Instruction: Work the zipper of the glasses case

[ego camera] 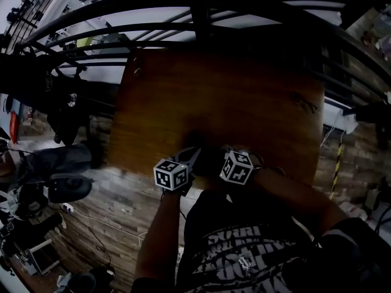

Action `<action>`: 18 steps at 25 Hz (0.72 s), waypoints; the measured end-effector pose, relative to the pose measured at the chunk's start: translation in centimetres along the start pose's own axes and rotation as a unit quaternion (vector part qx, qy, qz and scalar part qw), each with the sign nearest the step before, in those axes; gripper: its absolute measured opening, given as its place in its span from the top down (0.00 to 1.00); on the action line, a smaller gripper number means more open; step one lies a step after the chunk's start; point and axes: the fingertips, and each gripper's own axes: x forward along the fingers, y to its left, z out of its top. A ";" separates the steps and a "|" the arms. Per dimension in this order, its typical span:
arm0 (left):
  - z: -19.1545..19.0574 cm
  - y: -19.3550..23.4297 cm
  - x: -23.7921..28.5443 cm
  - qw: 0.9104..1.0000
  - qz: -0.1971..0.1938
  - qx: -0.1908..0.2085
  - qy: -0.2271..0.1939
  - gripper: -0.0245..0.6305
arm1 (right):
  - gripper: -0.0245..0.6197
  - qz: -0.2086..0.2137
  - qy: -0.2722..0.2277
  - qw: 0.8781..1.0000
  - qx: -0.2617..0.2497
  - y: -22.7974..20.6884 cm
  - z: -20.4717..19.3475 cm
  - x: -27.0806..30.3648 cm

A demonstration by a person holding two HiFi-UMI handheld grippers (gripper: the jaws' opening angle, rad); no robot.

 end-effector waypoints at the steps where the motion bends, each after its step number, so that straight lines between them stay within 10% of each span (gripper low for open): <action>1: 0.0 0.1 -0.2 1.000 0.005 0.004 0.004 0.95 | 0.96 0.000 0.000 1.000 0.003 0.1 -0.1 0.2; 18: -1.3 1.5 -4.2 0.999 0.041 0.012 0.028 0.95 | 0.96 0.035 -0.085 0.996 -0.009 2.7 6.9 0.7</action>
